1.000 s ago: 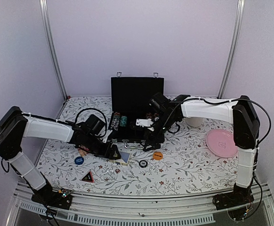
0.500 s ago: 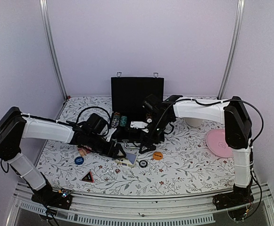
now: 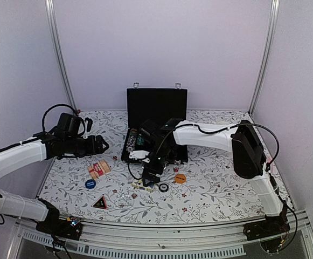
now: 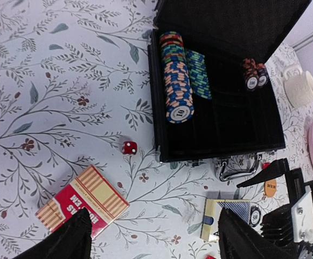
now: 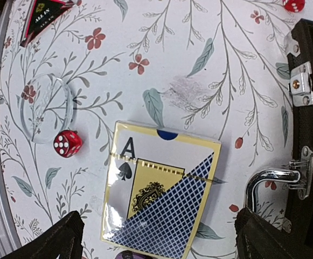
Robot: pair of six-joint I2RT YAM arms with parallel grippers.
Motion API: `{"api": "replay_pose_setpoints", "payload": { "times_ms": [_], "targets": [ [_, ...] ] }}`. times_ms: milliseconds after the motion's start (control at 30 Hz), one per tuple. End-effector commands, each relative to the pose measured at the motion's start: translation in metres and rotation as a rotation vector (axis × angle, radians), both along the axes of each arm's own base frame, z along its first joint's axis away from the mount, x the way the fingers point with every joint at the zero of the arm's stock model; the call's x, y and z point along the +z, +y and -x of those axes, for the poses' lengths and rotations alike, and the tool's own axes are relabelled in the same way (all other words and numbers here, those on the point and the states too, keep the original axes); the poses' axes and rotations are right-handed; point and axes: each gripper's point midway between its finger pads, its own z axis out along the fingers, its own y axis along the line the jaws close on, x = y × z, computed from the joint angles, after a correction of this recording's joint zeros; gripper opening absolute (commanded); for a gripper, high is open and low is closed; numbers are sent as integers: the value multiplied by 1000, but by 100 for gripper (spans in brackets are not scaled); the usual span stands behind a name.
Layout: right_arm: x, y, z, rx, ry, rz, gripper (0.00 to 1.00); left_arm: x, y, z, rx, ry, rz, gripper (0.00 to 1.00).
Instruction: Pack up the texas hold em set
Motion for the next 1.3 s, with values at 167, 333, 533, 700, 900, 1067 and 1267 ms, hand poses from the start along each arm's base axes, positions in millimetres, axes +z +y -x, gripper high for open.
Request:
{"api": "replay_pose_setpoints", "payload": {
  "times_ms": [167, 333, 533, 700, 900, 1067, 1267],
  "targets": [
    [-36, -3, 9, -60, 19, 150, 99, -13, 38, 3, 68, 15, -85, 81],
    [-50, -6, 11, -59, -20, 202, 98, -13, 42, 3, 71, 10, -83, 81],
    [-54, -4, 5, -65, -81, 218, 92, -15, 44, 4, 67, 12, -80, 81],
    [-48, 0, 1, -53, -126, 206, 79, -18, 45, 5, 62, 14, -82, 81],
    [1, 15, -6, -9, -213, 74, 67, -13, 43, 3, 31, -1, -81, 81],
    [69, 17, -20, 25, -384, -63, 63, -3, 39, 1, -18, -30, -94, 81],
    [99, 11, -67, 6, -557, -110, 62, -2, 39, 0, -37, -45, -112, 81]
  ]
}}
